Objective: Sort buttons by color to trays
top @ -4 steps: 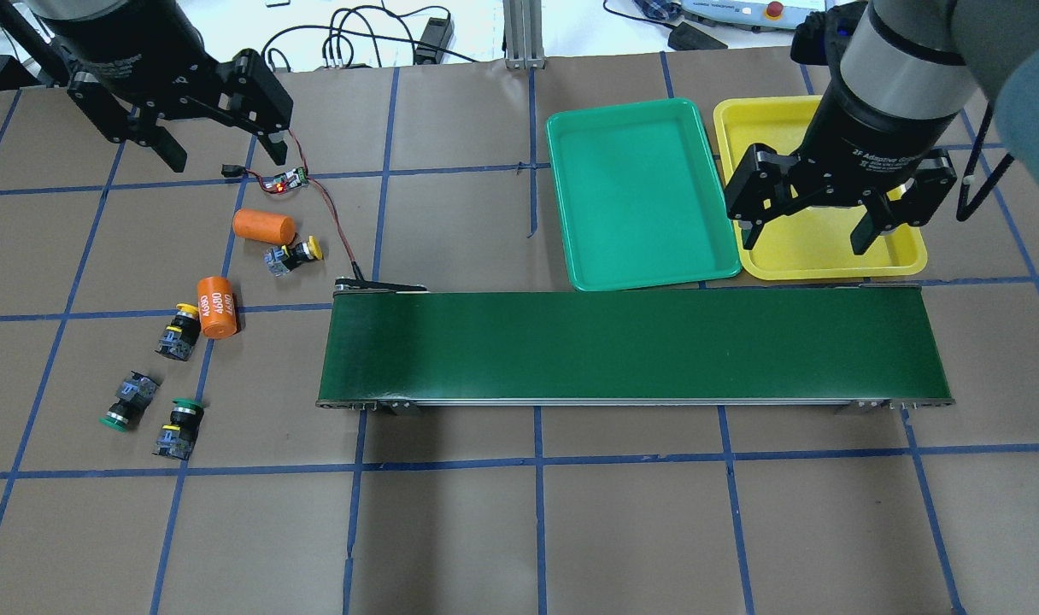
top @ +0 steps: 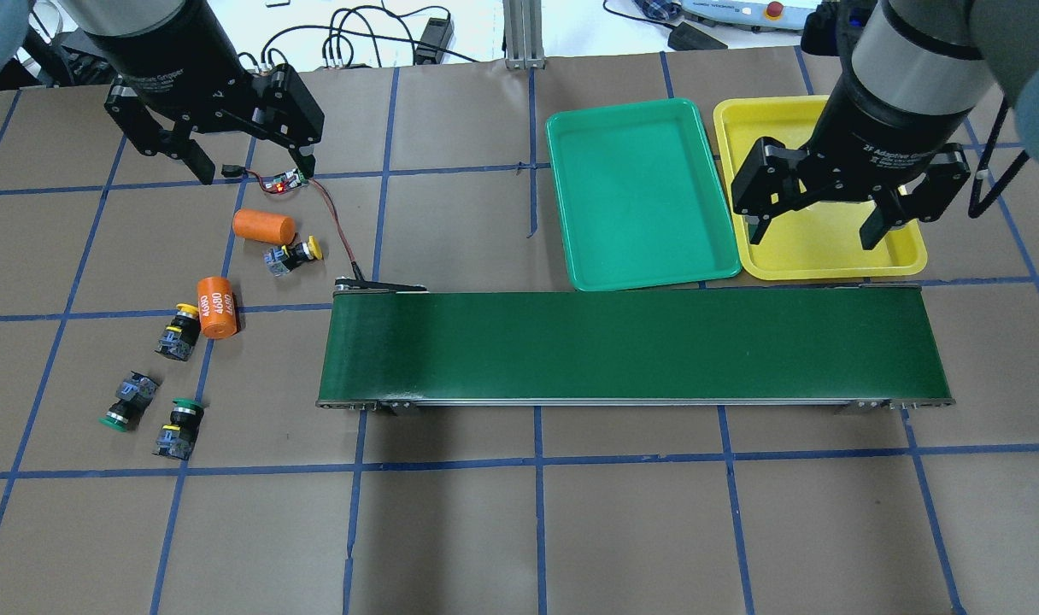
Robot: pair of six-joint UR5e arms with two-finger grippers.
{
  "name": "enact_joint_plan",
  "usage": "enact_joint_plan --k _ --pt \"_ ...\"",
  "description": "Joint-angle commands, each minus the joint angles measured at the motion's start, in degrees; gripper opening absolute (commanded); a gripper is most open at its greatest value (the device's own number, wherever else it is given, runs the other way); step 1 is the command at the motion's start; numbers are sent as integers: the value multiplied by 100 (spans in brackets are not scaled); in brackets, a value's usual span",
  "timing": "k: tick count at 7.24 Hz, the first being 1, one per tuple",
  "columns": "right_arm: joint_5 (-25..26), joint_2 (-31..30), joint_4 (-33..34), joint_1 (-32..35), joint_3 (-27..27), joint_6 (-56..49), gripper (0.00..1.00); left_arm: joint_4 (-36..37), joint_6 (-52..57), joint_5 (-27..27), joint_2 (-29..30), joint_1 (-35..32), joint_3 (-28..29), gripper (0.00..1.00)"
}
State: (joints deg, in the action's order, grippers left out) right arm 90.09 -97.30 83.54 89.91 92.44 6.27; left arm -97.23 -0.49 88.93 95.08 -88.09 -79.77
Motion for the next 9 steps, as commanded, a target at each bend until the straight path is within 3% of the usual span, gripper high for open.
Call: enact_joint_plan --k 1,3,5,9 --pt "0 -26 4 0 10 5 100 509 510 2 640 607 85 100" --pt "-27 0 -5 9 80 -3 100 1581 0 115 1439 670 277 100" --pt "-18 9 -14 9 81 32 100 1567 -1148 134 2074 696 646 100" --pt "-9 18 -58 9 90 -47 100 1742 -3102 98 2602 1294 525 100"
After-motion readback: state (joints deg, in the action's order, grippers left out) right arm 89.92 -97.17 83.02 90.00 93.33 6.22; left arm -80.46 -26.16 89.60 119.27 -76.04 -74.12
